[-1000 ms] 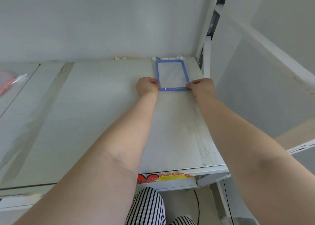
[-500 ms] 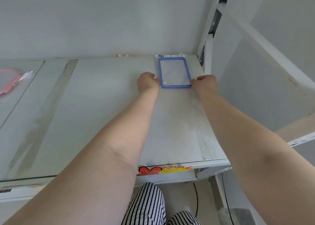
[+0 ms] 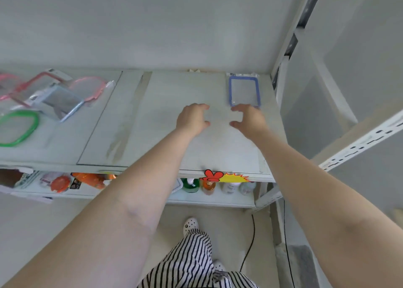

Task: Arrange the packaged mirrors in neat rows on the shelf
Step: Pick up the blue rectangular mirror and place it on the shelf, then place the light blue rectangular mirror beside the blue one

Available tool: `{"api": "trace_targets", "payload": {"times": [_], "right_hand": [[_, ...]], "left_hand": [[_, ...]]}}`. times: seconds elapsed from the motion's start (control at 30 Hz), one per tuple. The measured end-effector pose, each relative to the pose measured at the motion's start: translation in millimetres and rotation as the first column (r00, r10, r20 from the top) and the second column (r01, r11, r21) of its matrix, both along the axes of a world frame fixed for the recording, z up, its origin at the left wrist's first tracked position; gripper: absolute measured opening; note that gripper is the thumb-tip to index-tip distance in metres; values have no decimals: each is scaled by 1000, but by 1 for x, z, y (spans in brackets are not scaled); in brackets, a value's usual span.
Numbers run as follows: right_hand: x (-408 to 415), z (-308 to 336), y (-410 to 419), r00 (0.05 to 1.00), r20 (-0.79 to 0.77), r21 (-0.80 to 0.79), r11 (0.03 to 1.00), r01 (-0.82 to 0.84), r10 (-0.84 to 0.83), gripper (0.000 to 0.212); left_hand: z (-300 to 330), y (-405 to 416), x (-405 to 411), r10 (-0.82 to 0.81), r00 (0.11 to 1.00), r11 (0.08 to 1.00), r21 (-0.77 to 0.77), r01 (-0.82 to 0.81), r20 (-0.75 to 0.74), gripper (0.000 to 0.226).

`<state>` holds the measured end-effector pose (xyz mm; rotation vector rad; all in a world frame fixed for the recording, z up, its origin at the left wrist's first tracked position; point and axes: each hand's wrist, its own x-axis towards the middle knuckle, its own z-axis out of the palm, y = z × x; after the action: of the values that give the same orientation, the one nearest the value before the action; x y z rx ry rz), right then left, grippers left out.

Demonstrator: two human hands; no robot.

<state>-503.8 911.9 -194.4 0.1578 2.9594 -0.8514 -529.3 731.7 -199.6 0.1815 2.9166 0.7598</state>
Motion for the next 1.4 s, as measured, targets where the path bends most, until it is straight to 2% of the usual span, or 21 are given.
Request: {"api": "trace_targets", "payload": {"times": [0.1, 0.3, 0.57, 0.87, 1.1, 1.4], "right_hand": [[23, 7, -30, 993, 15, 63, 991, -116, 116, 50], [54, 18, -100, 967, 8, 155, 955, -253, 255, 49], [97, 7, -228, 939, 15, 162, 925, -343, 345, 47], [135, -4, -383, 928, 46, 129, 919, -372, 370, 47], [120, -2, -467, 902, 58, 128, 893, -431, 427, 46], [45, -7, -542, 871, 37, 133, 861, -491, 491, 47]], "left_hand": [[9, -36, 31, -17, 1000, 995, -99, 18, 10, 58], [25, -108, 78, 24, 1000, 993, -112, -23, 1, 58], [16, -239, 149, 129, 992, 988, -88, -128, 8, 58], [4, -417, 207, 253, 967, 964, -89, -252, 1, 54], [4, -494, 201, 292, 956, 955, -51, -291, 10, 57], [4, -556, 136, 323, 946, 941, -108, -320, 15, 59]]}}
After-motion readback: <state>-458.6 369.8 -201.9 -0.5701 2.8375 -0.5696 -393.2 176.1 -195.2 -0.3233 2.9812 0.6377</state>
